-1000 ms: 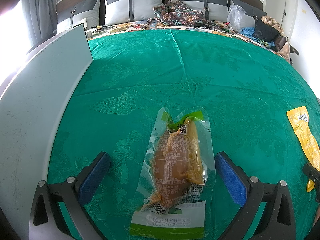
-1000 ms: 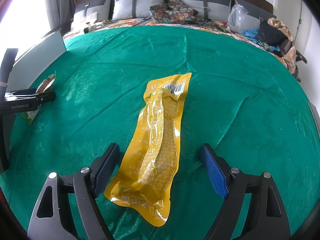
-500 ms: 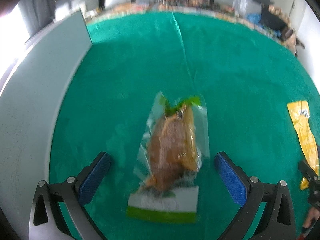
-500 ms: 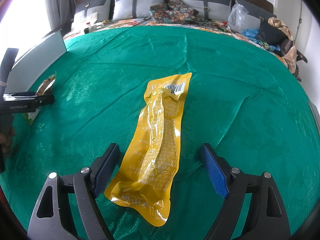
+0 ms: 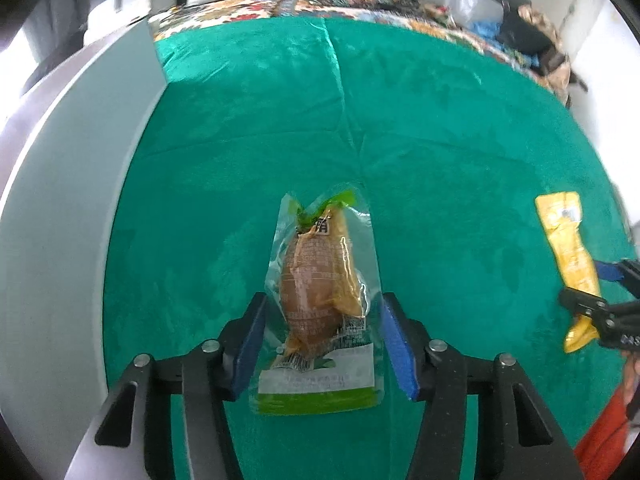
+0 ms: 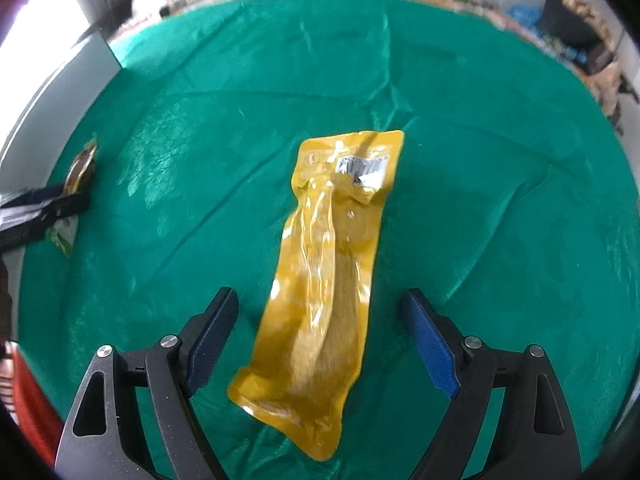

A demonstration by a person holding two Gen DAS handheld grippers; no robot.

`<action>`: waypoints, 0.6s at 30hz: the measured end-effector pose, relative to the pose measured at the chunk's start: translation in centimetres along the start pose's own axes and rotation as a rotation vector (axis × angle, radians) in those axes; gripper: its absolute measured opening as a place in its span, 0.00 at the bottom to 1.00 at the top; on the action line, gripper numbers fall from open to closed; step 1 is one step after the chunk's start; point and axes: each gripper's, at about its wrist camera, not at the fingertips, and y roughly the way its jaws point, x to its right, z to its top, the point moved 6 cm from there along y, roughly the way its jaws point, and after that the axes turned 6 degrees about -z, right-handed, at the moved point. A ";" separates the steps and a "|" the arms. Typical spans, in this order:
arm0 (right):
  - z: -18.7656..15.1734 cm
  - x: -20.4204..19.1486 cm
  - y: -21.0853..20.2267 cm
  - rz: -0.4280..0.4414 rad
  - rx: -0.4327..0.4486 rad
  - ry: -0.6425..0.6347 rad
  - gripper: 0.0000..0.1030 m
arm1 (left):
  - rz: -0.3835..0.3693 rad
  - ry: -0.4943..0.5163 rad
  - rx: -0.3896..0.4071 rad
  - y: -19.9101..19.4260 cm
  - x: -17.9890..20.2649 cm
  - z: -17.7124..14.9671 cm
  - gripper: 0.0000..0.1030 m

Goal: Organize snacks
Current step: 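Grasp the clear sausage pack with the left tool while the right tool grasps the long yellow pouch, then carry both packs into the box and open both tools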

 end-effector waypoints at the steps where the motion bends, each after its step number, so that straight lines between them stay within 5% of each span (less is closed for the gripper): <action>1: 0.4 -0.1 0.1 0.014 -0.018 -0.011 0.82 | -0.015 -0.015 0.011 -0.4 -0.1 -0.1 0.52; 2: 0.6 -0.2 0.0 0.032 -0.023 -0.021 0.75 | -0.031 -0.031 0.026 -1.1 -0.4 -0.5 0.52; 3: 0.7 0.0 -0.1 0.027 -0.022 -0.025 0.45 | -0.048 -0.043 0.043 -1.8 -0.5 -1.0 0.52; 4: 0.7 0.2 -0.4 0.016 -0.021 -0.033 0.41 | -0.062 -0.052 0.057 -2.2 -0.3 -1.6 0.52; 10: -0.6 1.5 -1.5 0.109 -0.068 0.064 0.39 | -0.185 -0.124 0.155 -6.7 -0.7 -3.8 0.52; 18: 1.2 -3.0 -7.2 0.291 0.020 0.118 0.39 | -0.280 -0.190 0.324 -16.1 -1.9 -3.4 0.52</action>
